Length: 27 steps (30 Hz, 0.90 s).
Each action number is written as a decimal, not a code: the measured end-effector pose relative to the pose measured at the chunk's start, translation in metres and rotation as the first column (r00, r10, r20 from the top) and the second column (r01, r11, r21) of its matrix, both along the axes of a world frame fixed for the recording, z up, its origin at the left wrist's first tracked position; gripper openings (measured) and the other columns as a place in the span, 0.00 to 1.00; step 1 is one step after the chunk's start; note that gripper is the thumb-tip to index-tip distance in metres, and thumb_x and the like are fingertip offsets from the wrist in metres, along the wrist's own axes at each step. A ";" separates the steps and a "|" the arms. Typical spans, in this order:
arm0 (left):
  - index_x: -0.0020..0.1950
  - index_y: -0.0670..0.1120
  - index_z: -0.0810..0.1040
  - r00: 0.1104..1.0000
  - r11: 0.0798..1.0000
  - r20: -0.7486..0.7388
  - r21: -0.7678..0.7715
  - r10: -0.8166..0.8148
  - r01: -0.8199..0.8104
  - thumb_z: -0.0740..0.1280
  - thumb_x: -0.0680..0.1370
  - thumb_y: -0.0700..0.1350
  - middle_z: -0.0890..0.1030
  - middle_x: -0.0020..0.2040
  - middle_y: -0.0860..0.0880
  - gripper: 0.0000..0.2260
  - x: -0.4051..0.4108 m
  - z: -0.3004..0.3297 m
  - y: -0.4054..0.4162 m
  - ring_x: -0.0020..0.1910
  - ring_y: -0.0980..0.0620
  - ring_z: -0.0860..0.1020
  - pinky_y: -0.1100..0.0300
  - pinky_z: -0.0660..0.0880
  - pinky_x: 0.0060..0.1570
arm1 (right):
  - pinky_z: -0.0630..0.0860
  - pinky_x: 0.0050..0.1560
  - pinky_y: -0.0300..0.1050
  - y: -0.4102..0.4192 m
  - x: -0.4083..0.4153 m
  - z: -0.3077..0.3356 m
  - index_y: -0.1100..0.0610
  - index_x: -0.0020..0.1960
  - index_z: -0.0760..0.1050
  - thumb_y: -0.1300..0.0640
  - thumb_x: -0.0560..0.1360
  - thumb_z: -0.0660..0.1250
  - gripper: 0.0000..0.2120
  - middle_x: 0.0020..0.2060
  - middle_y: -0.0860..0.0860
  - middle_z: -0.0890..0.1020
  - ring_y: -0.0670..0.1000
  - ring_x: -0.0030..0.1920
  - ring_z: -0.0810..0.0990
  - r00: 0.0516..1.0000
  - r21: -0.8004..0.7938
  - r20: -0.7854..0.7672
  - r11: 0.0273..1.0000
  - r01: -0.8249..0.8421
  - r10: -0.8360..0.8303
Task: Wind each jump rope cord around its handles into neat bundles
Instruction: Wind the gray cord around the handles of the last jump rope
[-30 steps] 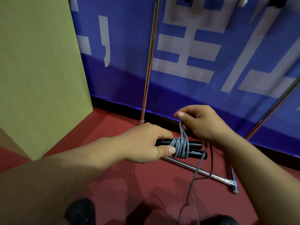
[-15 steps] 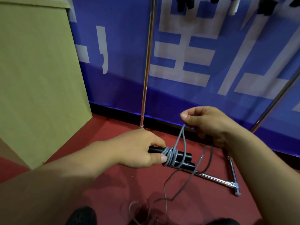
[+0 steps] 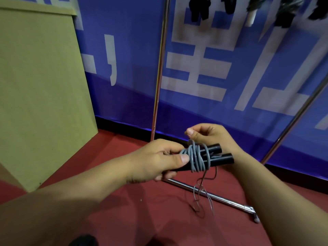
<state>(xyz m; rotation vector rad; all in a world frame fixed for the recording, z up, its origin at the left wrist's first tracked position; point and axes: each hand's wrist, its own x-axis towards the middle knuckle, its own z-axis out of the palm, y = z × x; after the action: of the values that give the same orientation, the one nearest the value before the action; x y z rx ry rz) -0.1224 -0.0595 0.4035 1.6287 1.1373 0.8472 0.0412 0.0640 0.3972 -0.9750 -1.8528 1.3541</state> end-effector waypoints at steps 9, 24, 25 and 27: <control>0.48 0.48 0.82 0.955 0.956 -0.066 0.066 0.289 -0.285 0.73 0.74 0.58 0.71 0.29 0.59 0.14 -0.003 -0.002 0.006 0.29 0.60 0.70 0.65 0.71 0.30 | 0.70 0.37 0.45 -0.006 -0.002 0.000 0.63 0.38 0.80 0.66 0.68 0.67 0.03 0.31 0.52 0.79 0.48 0.33 0.72 0.970 0.105 0.237 0.992 -0.075 0.048; 0.36 0.56 0.80 0.950 0.953 -0.073 0.022 0.303 -0.303 0.74 0.75 0.51 0.70 0.25 0.58 0.08 -0.006 -0.005 0.006 0.25 0.59 0.67 0.66 0.66 0.29 | 0.72 0.36 0.52 -0.004 -0.007 -0.008 0.55 0.37 0.81 0.69 0.73 0.64 0.13 0.34 0.60 0.83 0.53 0.34 0.74 0.941 0.145 0.336 0.989 -0.022 -0.028; 0.37 0.54 0.81 0.947 0.949 -0.056 0.030 0.315 -0.314 0.74 0.73 0.53 0.70 0.27 0.57 0.07 -0.005 -0.004 0.007 0.27 0.57 0.67 0.64 0.65 0.30 | 0.69 0.34 0.48 -0.004 -0.008 -0.009 0.54 0.34 0.79 0.68 0.73 0.64 0.14 0.29 0.56 0.80 0.51 0.32 0.71 0.940 0.143 0.338 0.990 -0.005 -0.044; 0.39 0.48 0.80 0.937 0.936 -0.020 0.058 0.350 -0.348 0.72 0.68 0.58 0.69 0.29 0.55 0.13 -0.006 -0.005 0.009 0.30 0.54 0.65 0.59 0.64 0.32 | 0.64 0.31 0.43 -0.006 -0.011 -0.008 0.54 0.30 0.76 0.64 0.73 0.64 0.14 0.22 0.49 0.75 0.49 0.29 0.67 0.932 0.120 0.354 0.992 0.042 -0.082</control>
<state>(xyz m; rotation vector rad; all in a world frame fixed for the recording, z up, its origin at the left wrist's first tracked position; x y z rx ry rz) -0.1284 -0.0503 0.3987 1.5078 1.4641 1.0901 0.0299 0.0576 0.3892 -1.2769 -2.1174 1.0740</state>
